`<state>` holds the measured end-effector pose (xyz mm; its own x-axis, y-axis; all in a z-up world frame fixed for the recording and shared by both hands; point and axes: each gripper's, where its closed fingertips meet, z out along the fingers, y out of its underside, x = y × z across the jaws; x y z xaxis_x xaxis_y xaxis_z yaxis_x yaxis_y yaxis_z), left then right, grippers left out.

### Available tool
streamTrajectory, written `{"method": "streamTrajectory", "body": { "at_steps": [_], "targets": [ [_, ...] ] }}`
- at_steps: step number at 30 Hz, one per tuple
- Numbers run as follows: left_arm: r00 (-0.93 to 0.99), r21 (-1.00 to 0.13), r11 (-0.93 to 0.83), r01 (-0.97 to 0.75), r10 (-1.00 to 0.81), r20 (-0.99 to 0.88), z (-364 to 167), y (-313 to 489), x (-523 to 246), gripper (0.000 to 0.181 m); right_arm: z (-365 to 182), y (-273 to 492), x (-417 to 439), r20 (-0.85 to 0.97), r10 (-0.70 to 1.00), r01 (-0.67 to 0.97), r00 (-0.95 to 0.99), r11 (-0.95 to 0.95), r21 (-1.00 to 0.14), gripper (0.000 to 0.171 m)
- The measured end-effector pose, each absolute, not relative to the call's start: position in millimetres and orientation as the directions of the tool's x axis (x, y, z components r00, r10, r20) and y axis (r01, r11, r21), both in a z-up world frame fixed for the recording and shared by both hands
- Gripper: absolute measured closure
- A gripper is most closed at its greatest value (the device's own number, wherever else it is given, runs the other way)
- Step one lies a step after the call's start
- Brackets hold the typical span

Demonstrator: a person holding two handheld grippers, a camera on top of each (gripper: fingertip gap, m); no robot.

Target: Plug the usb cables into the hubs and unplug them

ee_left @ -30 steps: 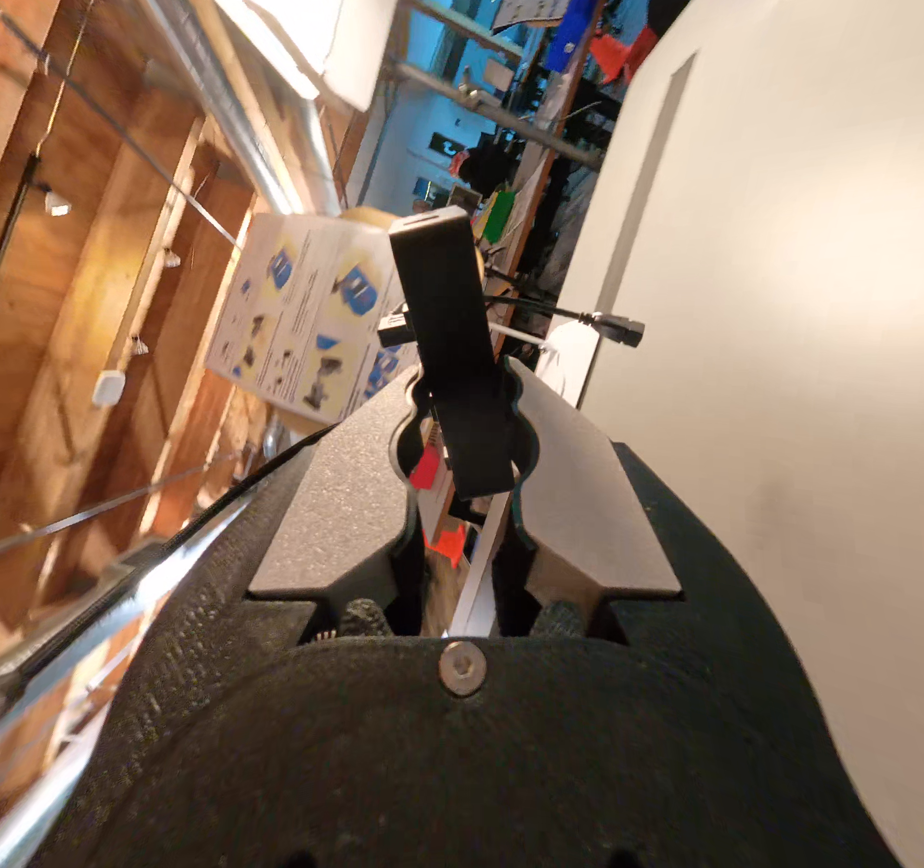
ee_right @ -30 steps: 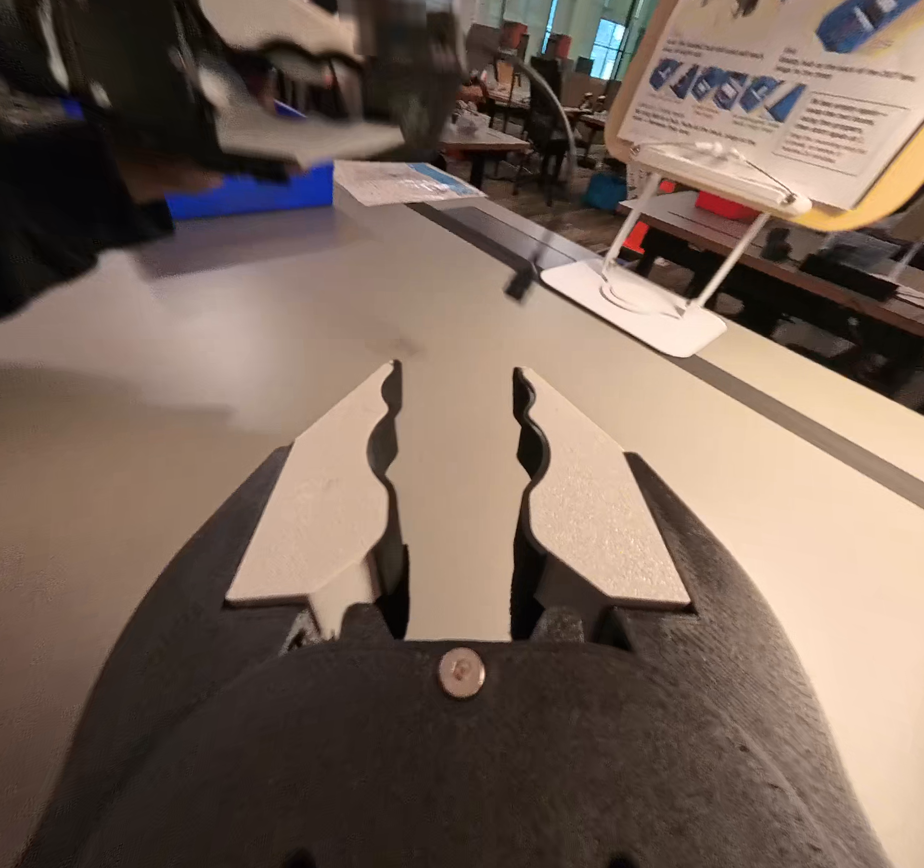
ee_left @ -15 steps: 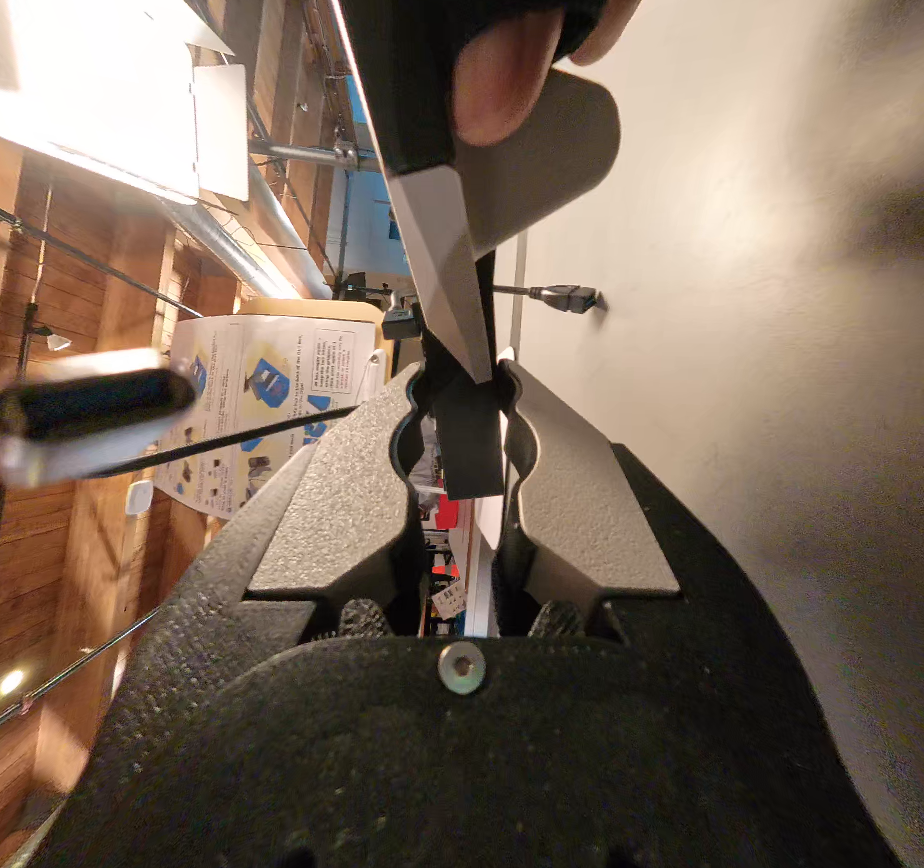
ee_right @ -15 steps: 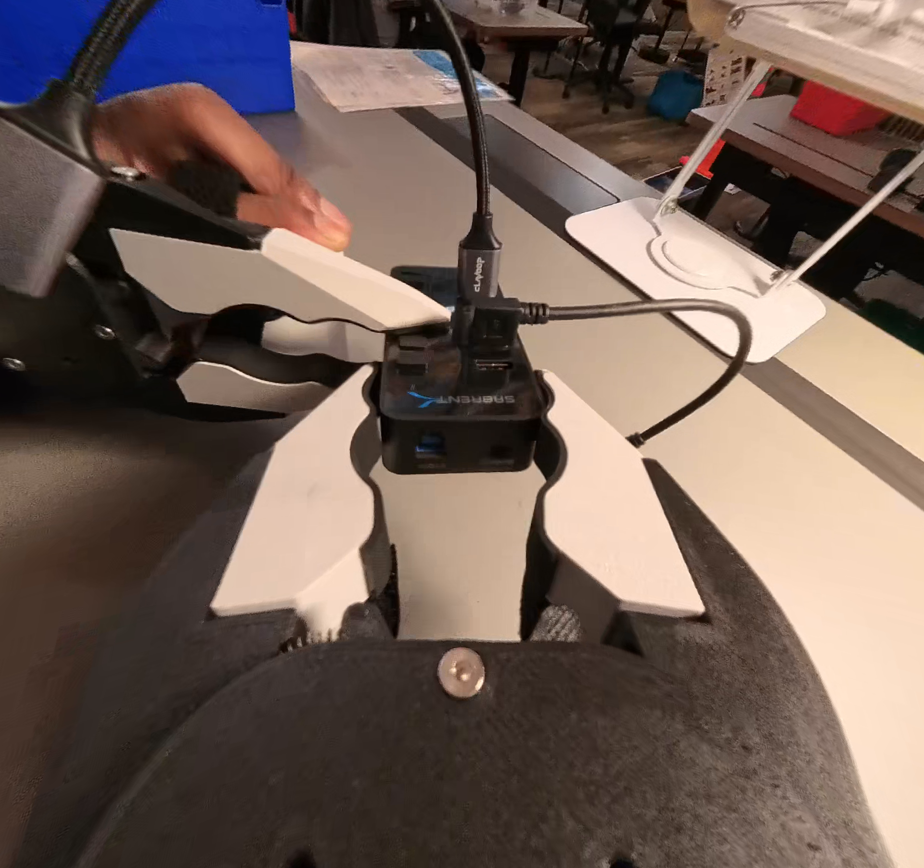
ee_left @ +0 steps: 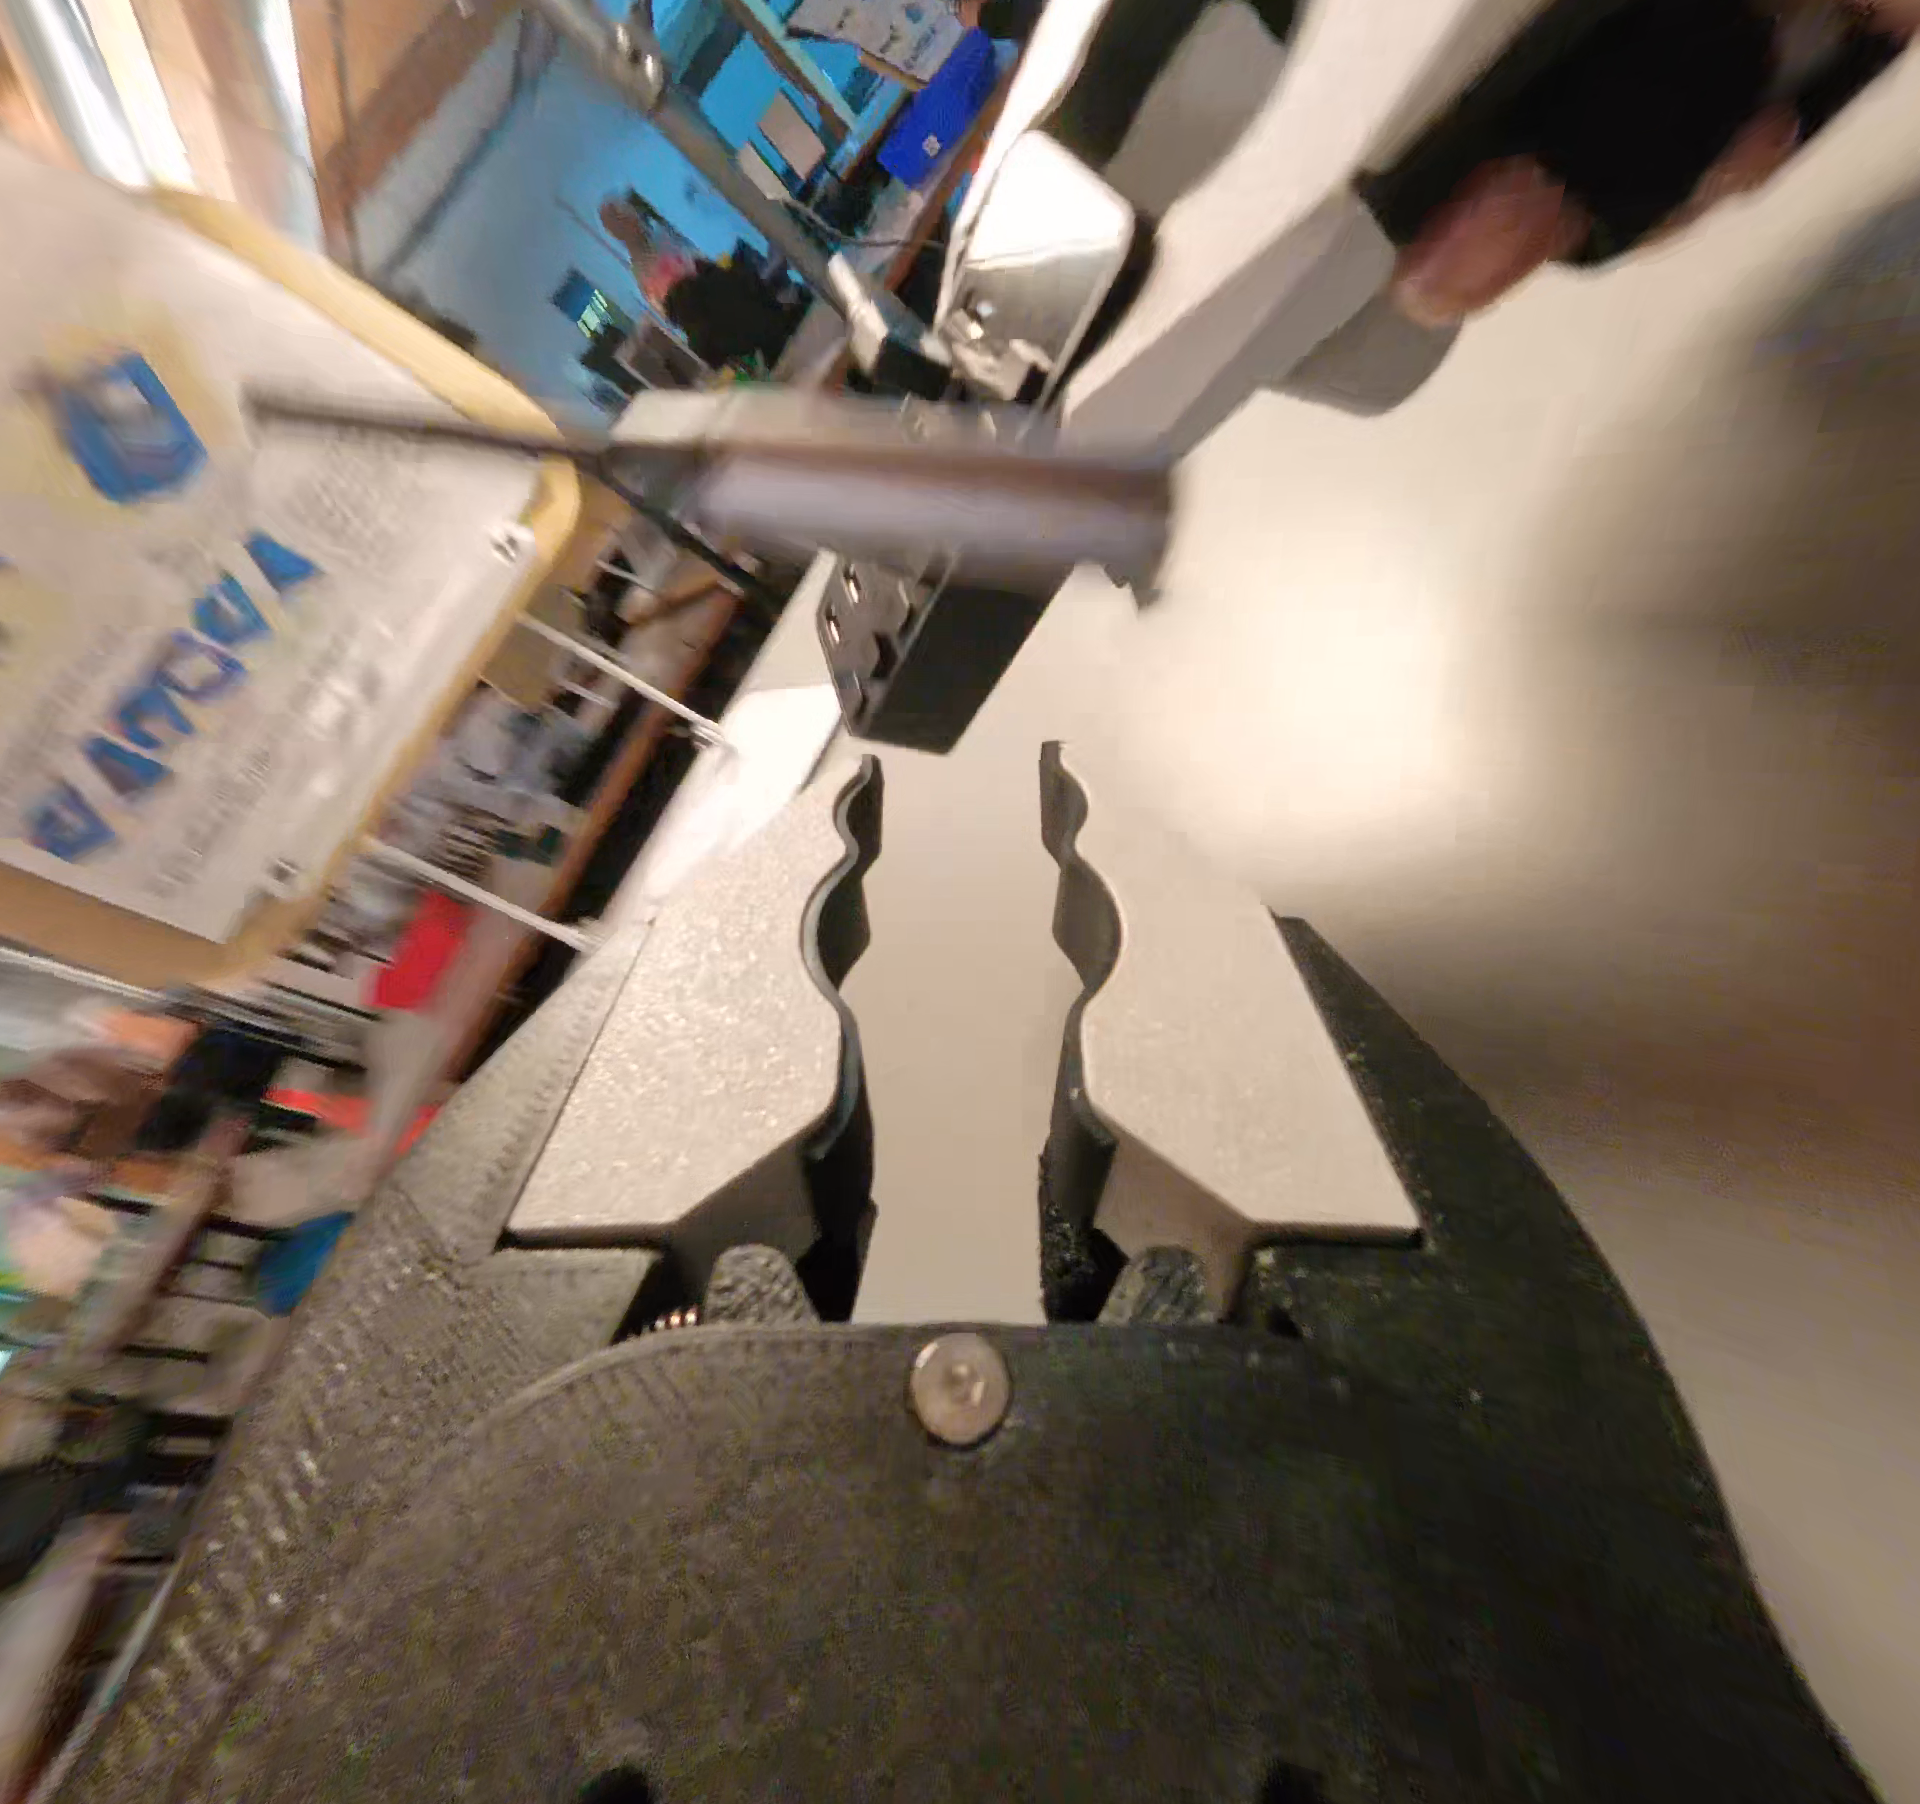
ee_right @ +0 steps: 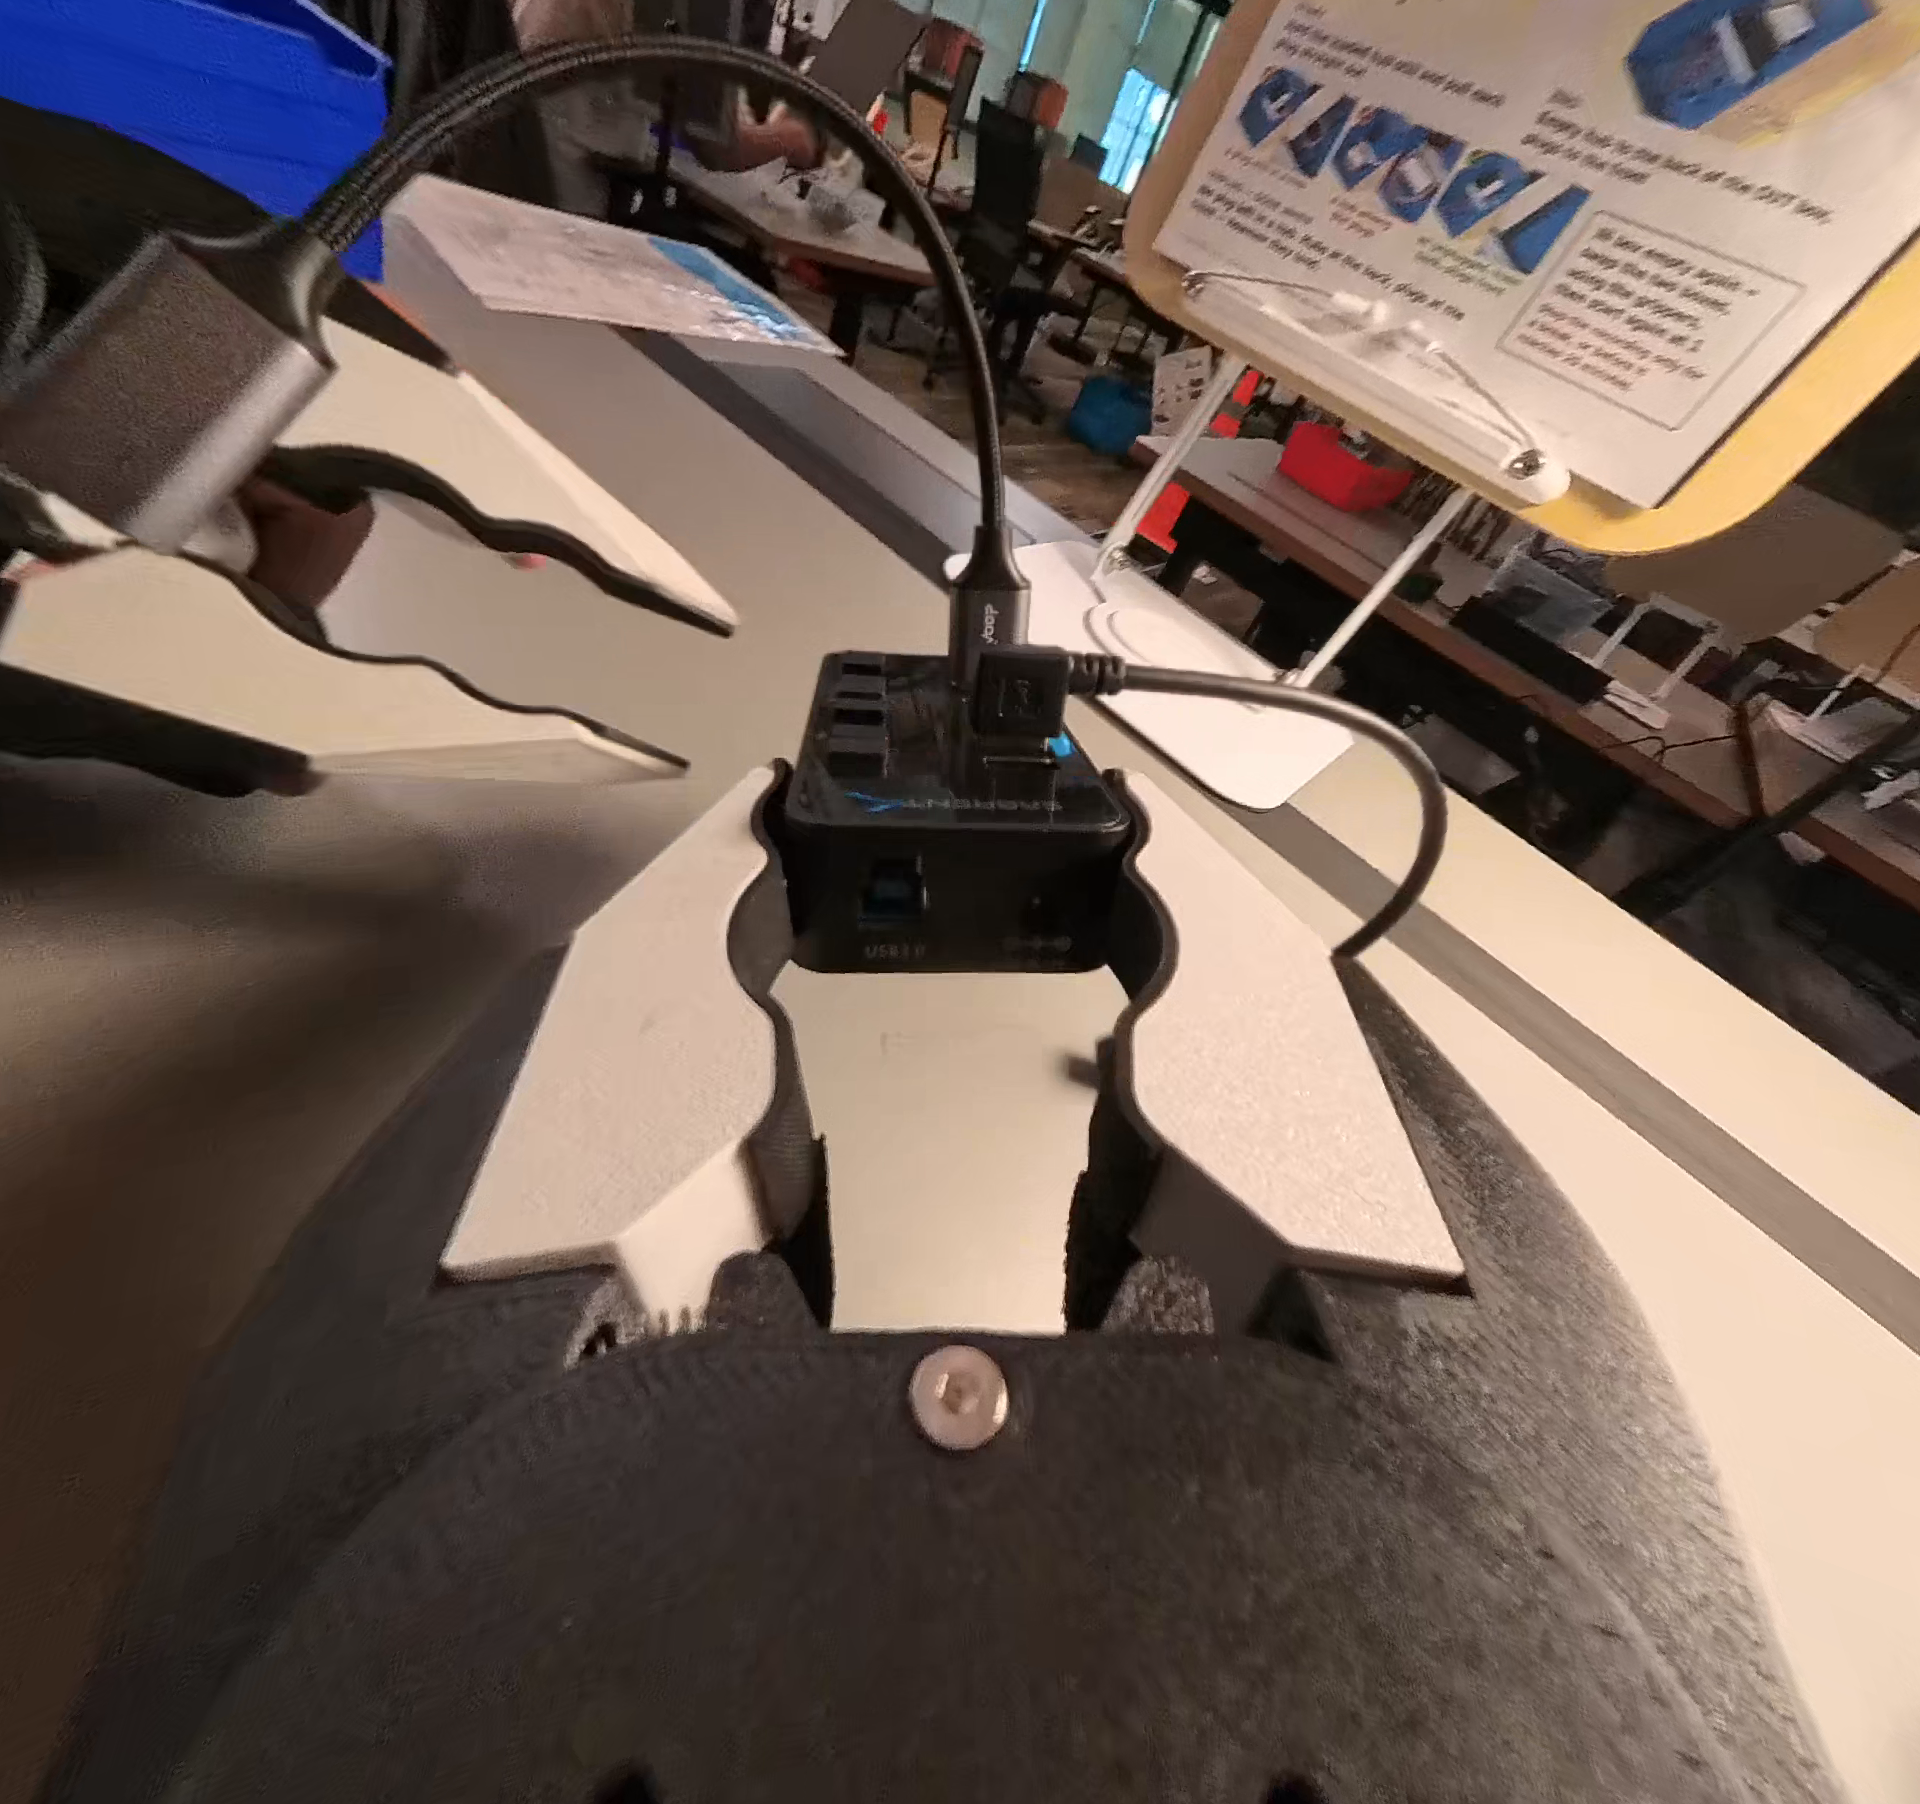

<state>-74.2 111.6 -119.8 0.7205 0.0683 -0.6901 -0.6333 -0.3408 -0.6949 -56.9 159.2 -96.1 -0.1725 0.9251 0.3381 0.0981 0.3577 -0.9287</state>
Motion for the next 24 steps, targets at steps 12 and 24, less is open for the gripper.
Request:
{"method": "streamTrajectory", "body": {
  "at_steps": [12,24],
  "targets": [
    [0.455,-0.483,-0.025,0.875,-0.295,0.84,-85.3,120.0,-56.7,0.12,-71.9,138.5,-46.9,0.373,0.915,-0.089,-0.153,0.363,-0.927,0.112],
    [0.402,-0.405,0.09,0.91,-0.435,0.806,-68.4,110.1,-46.6,0.148,-79.0,99.9,-41.9,0.512,0.84,-0.18,-0.18,0.483,-0.857,0.112]
  ]
}}
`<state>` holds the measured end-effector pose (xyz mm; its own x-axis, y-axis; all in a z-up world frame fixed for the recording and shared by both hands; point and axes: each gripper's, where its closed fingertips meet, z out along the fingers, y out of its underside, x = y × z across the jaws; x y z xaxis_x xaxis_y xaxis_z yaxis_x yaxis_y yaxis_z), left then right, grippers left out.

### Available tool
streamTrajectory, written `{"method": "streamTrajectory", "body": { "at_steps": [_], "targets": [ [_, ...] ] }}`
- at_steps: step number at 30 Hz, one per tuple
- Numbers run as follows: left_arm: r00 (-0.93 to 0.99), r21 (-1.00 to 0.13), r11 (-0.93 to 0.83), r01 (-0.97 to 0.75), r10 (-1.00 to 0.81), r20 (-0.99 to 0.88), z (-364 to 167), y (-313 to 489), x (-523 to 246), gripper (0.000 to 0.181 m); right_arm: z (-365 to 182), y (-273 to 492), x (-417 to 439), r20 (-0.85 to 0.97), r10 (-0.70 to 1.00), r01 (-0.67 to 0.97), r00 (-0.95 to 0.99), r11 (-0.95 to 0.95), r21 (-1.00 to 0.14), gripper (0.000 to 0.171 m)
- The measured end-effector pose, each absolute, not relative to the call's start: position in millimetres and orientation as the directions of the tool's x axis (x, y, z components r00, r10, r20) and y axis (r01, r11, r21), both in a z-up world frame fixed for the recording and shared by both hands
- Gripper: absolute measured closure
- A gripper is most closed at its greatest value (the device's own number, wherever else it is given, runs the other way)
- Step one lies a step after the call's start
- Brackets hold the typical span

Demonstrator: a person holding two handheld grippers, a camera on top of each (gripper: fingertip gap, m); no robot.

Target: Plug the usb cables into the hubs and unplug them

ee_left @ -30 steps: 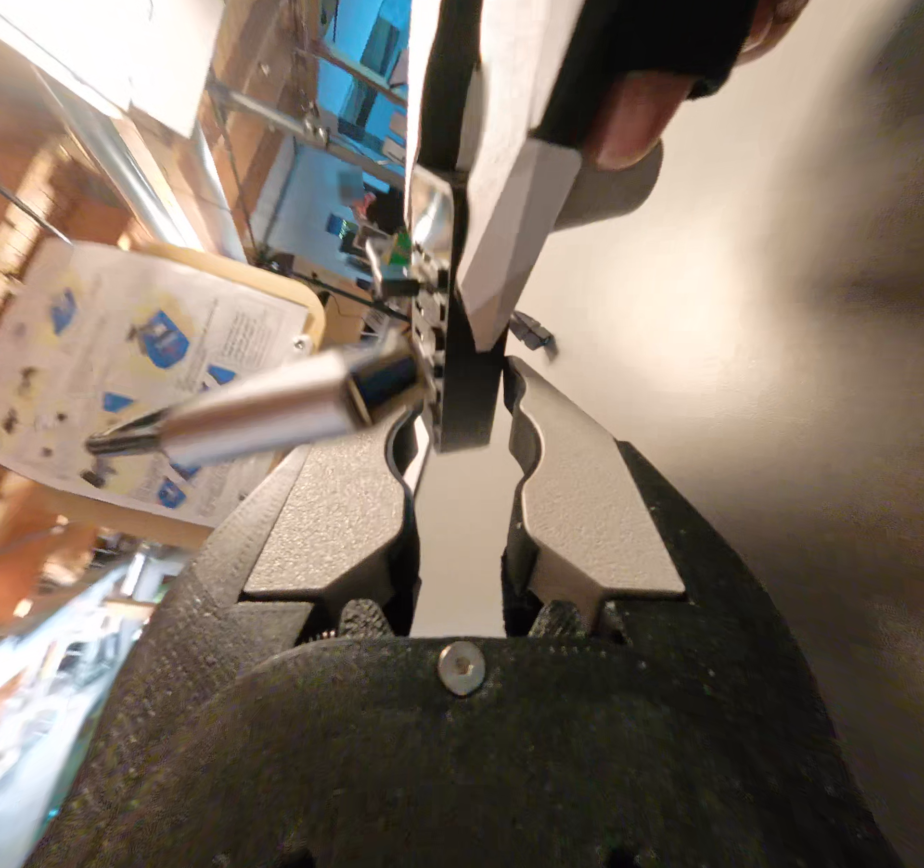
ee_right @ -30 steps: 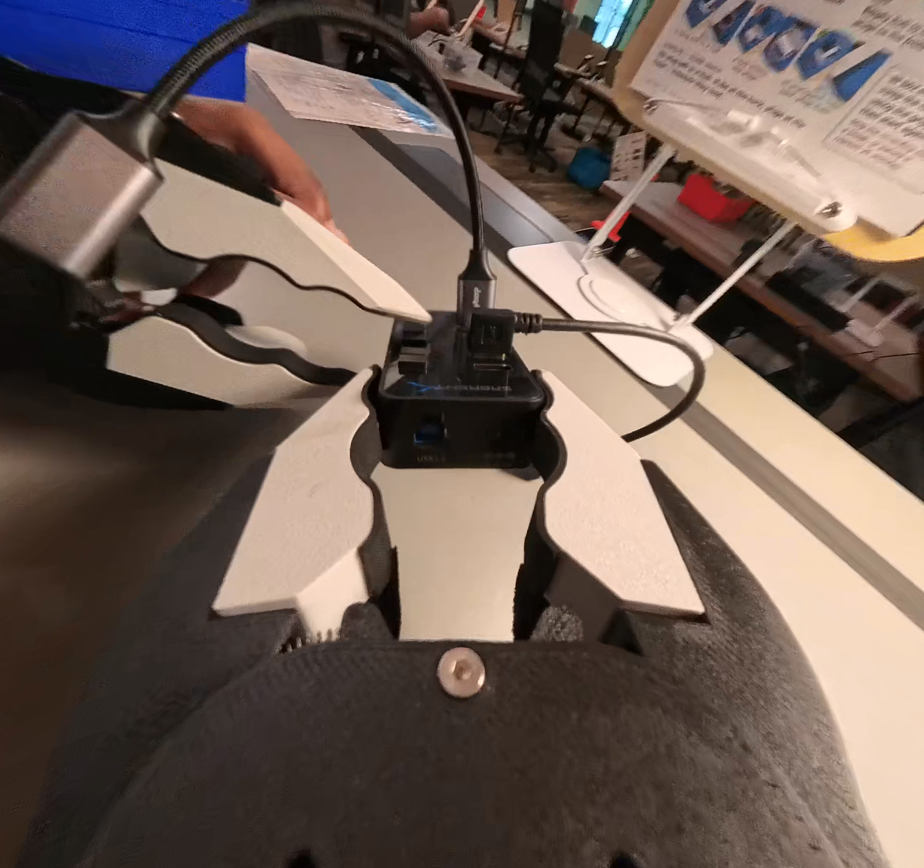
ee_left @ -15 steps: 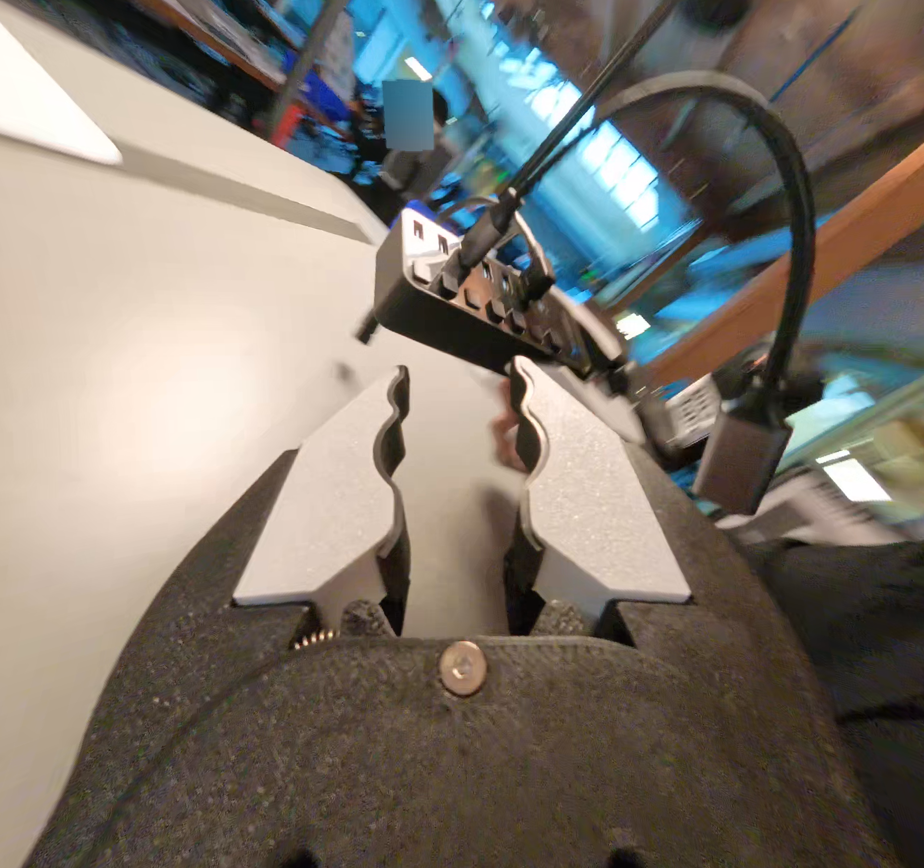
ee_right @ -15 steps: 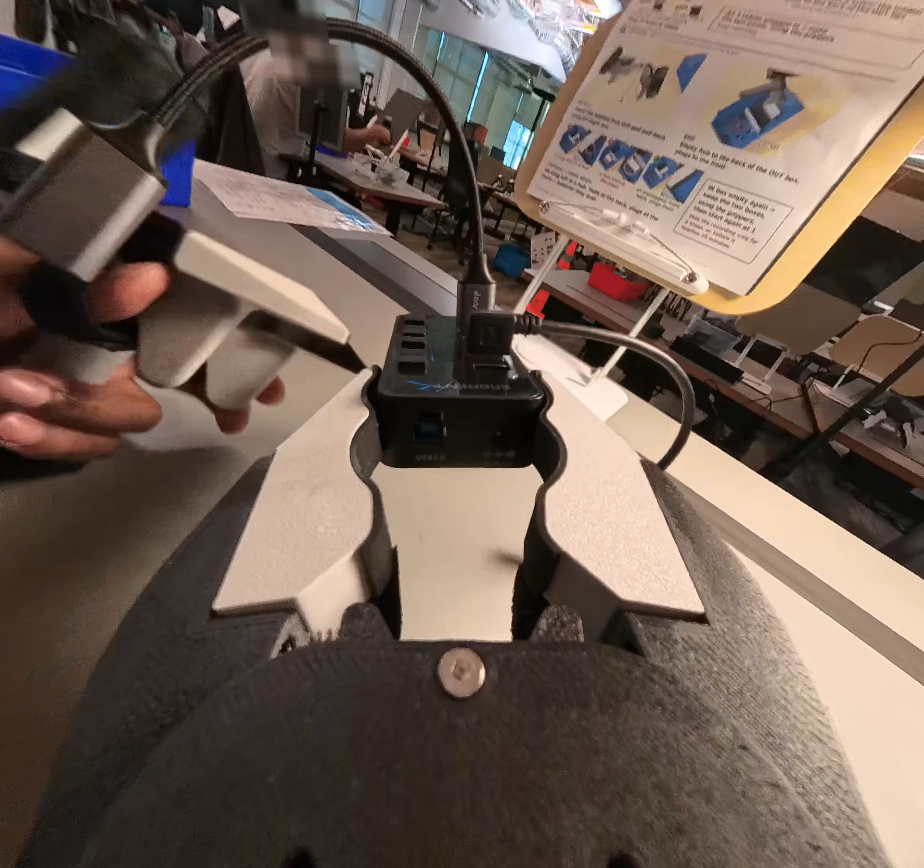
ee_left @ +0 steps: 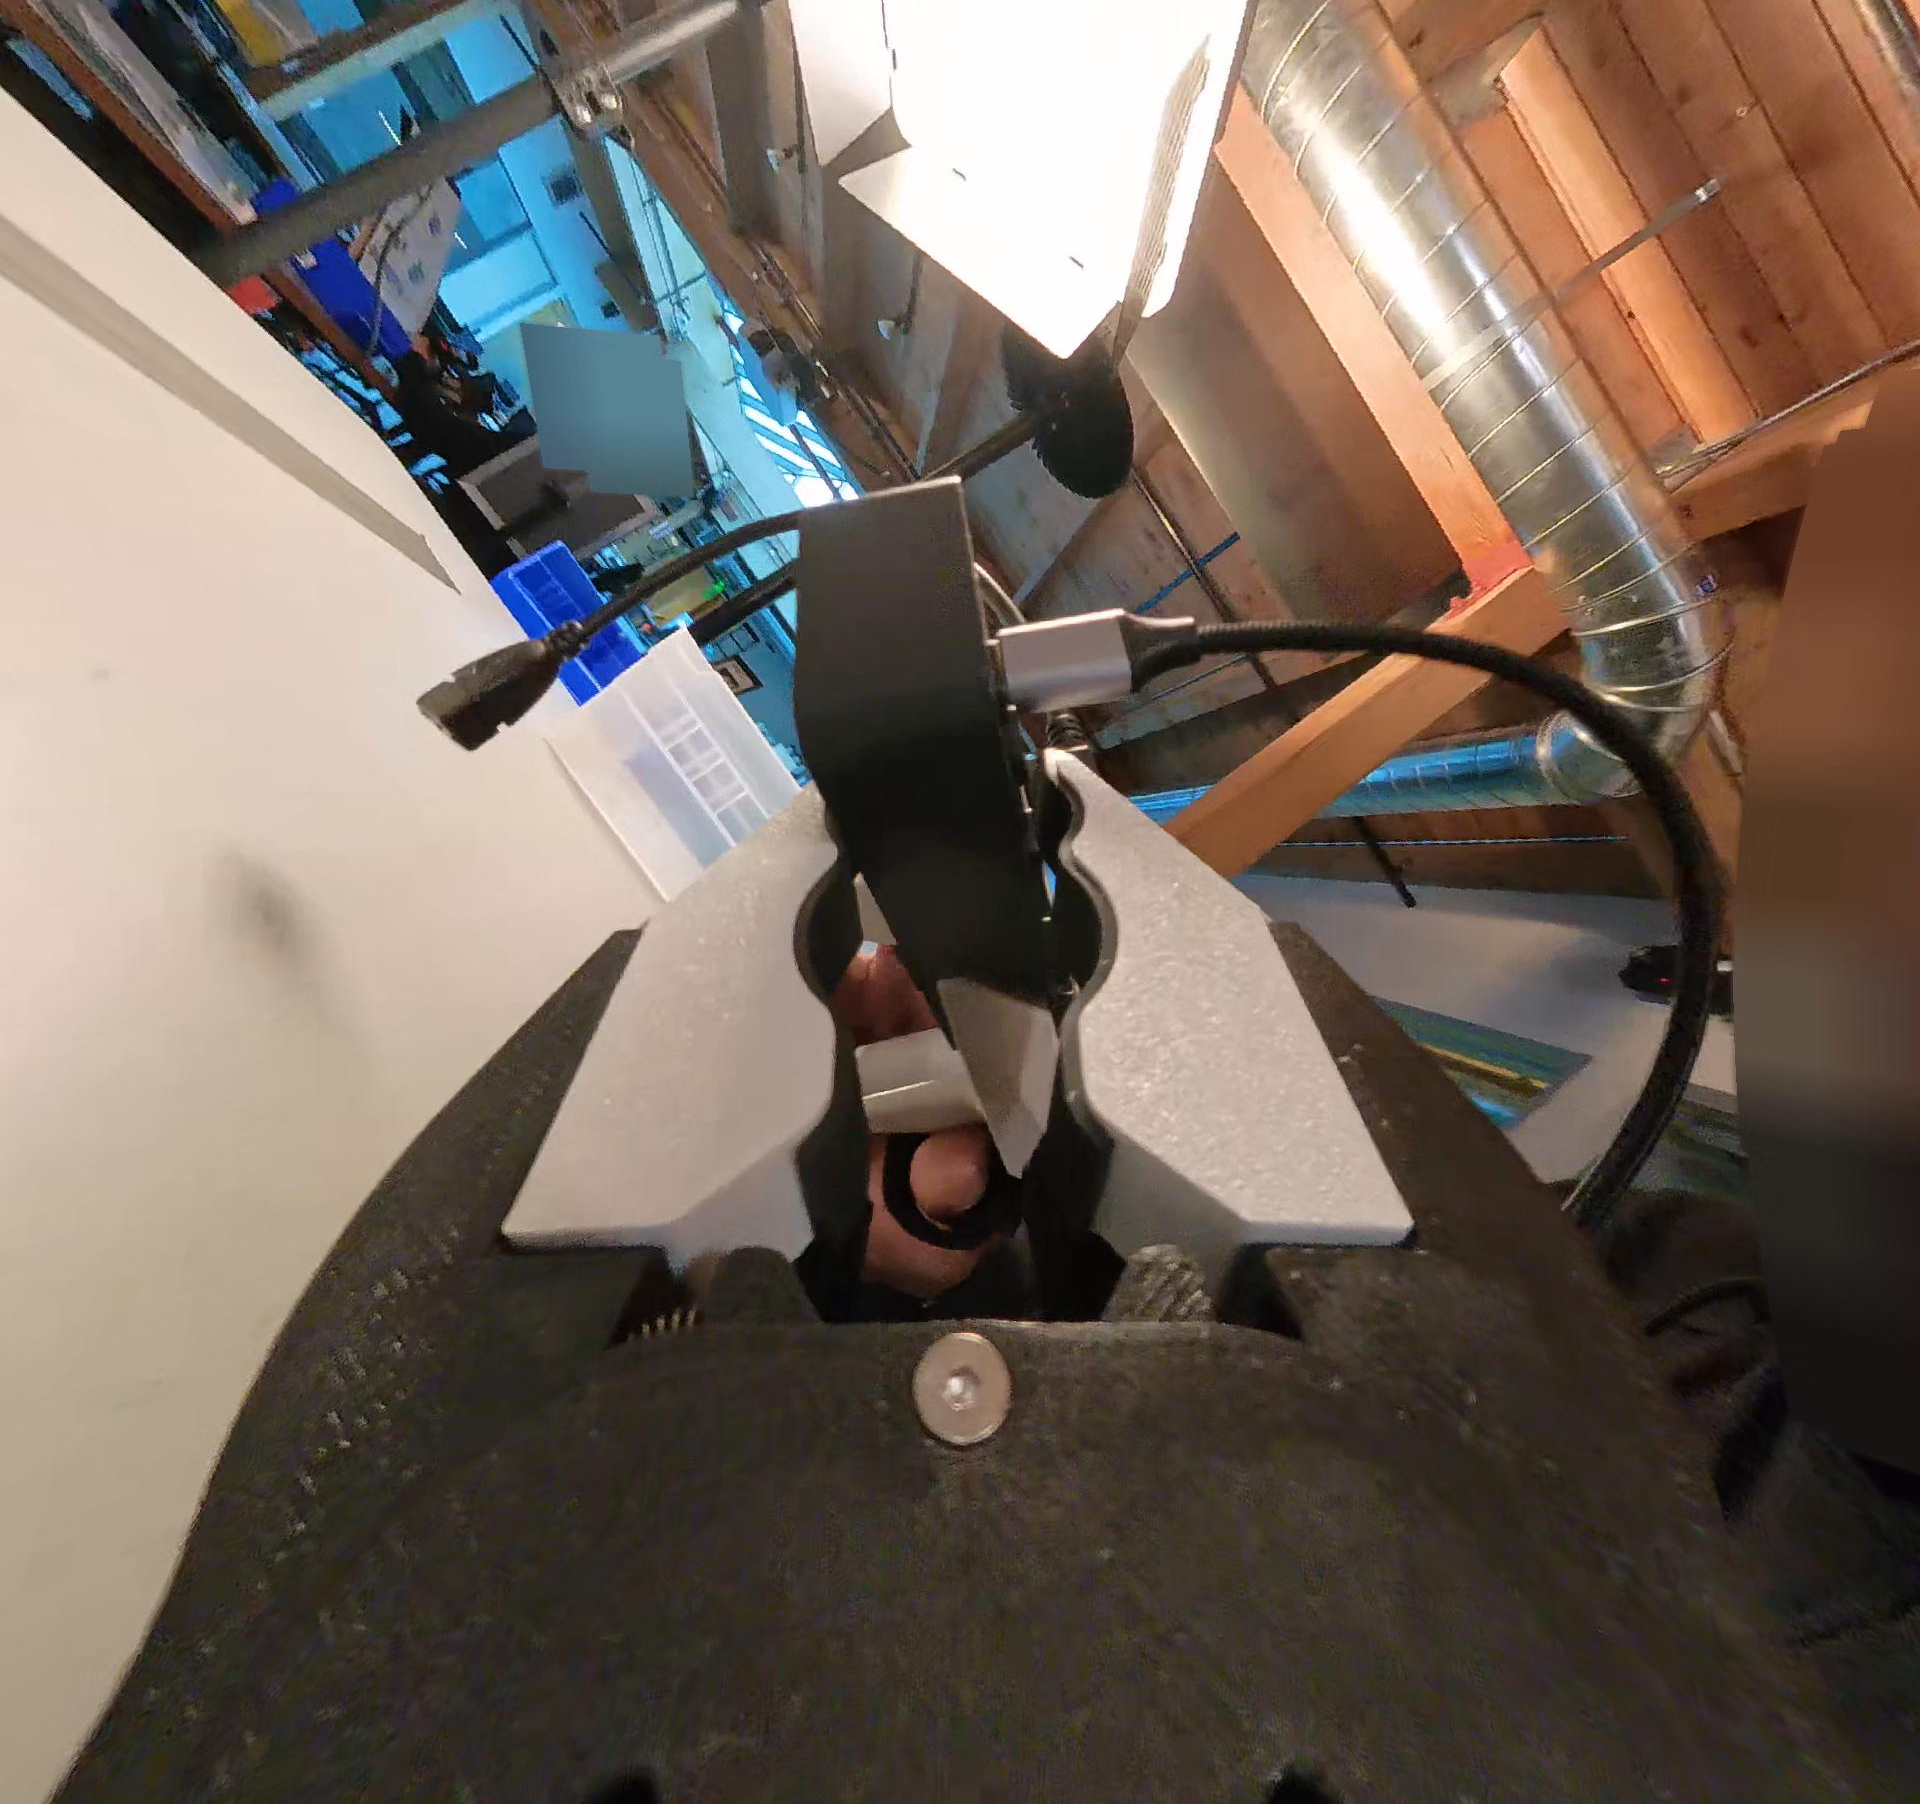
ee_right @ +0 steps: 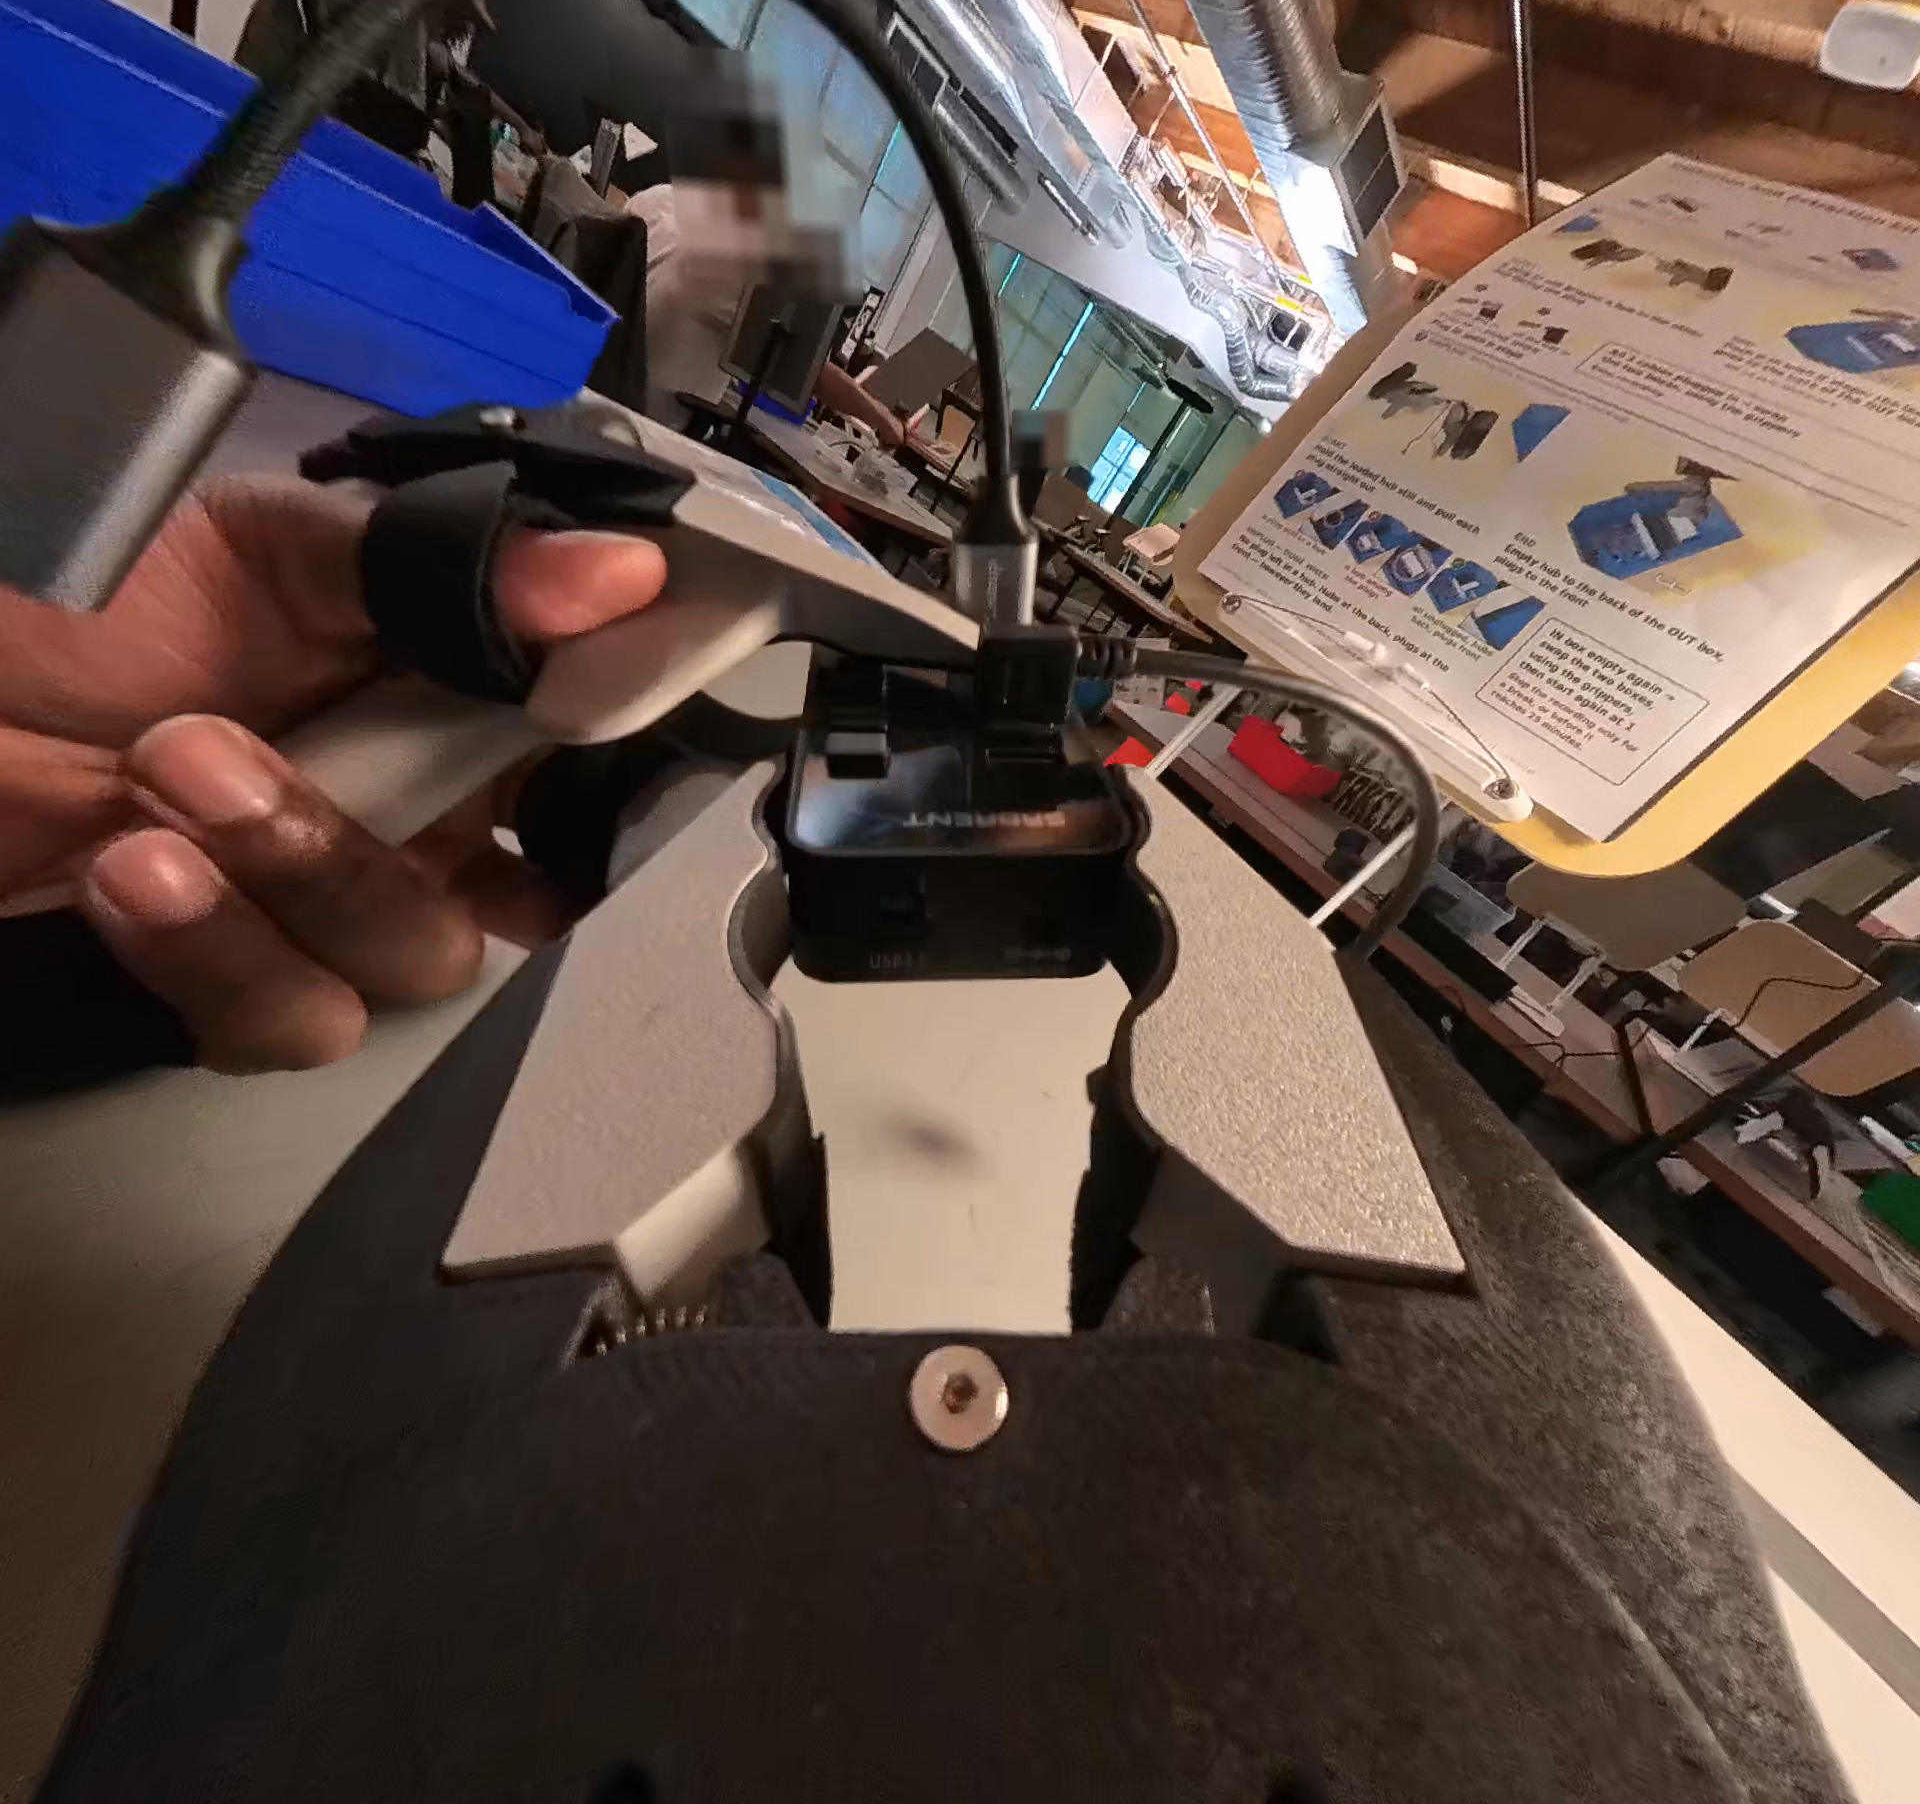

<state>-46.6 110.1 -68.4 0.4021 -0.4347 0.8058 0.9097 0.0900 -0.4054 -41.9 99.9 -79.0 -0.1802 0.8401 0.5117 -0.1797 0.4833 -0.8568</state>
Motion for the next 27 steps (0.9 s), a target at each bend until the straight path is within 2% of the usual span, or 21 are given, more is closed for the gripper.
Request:
{"method": "streamTrajectory", "body": {
  "at_steps": [3,8,13,16,20,24,27],
  "targets": [
    [0.509,-0.503,0.127,0.855,-0.39,0.767,-67.1,106.6,-49.1,0.153,-86.3,98.8,-45.5,0.523,0.832,-0.154,-0.187,0.501,-0.852,0.111],
    [0.814,-0.804,0.156,0.573,-0.219,0.538,-67.5,102.5,-55.3,0.153,-104.0,99.2,-51.5,0.55,0.81,-0.069,-0.205,0.549,-0.833,0.111],
    [0.903,-0.883,0.191,0.428,-0.057,0.425,-67.0,90.8,-88.2,0.153,-101.1,102.3,-49.1,0.548,0.814,-0.07,-0.191,0.546,-0.835,0.121],
    [0.974,-0.973,0.114,0.201,0.084,0.211,-73.6,89.9,-98.5,0.152,-99.1,101.7,-47.4,0.554,0.811,-0.078,-0.185,0.55,-0.831,0.124],
    [0.977,-0.995,0.015,-0.097,0.19,-0.093,-73.0,90.0,-96.0,0.153,-97.9,116.6,-50.2,0.564,0.816,-0.037,-0.127,0.564,-0.825,0.135],
    [0.937,-0.971,-0.043,-0.235,0.255,-0.238,-71.0,87.4,-98.6,0.153,-90.7,139.6,-52.0,0.525,0.849,-0.015,-0.063,0.525,-0.851,0.147],
    [0.892,-0.939,-0.093,-0.331,0.293,-0.343,-71.2,85.8,-101.4,0.153,-75.5,150.7,-48.5,0.406,0.913,-0.049,-0.037,0.404,-0.914,0.159]
  ]
}}
